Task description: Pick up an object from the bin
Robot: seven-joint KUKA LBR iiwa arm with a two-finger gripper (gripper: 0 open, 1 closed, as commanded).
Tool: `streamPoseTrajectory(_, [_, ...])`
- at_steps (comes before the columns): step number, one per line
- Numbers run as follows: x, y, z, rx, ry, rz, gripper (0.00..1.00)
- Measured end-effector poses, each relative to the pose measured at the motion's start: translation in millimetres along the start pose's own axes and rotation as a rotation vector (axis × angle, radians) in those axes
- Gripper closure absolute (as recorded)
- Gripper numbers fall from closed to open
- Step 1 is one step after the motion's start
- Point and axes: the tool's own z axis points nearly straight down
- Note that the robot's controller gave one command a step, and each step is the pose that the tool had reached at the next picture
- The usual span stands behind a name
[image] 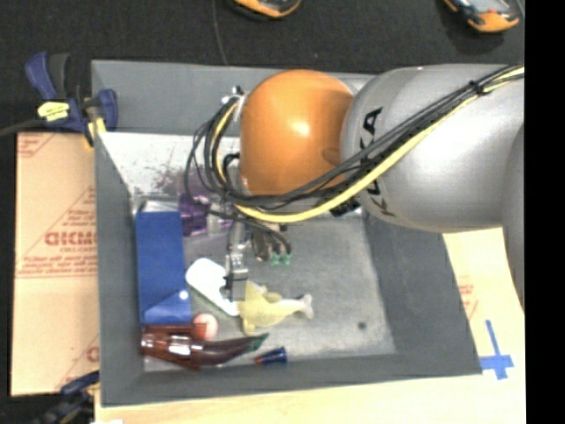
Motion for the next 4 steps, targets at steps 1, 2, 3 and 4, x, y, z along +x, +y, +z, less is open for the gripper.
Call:
streamPoseTrajectory(1, [31.3, -38, 17, 0.003, 0.002, -0.143, 0.0])
streamPoseTrajectory(2, [-29.4, -61, 20, 0.002, -0.002, -0.16, 0.0])
streamPoseTrajectory(3, [1.1, -64, 67, 0.001, 0.0, -0.189, 0.0])
streamPoseTrajectory(4, [15.3, -75, 75, -0.002, 0.015, -0.205, 0.0])
